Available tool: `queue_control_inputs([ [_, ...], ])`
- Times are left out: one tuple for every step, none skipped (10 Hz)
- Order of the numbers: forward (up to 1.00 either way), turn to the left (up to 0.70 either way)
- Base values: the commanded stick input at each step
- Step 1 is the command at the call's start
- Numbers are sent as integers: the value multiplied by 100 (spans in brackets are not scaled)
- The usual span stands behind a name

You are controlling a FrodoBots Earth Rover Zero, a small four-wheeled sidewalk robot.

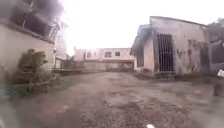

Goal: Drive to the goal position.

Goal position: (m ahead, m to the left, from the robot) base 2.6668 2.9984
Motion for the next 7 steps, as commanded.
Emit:
queue_control_inputs([
  [100,-1],
  [100,-1],
  [100,-1],
  [100,-1],
  [100,-1],
  [100,-1],
  [100,-1],
])
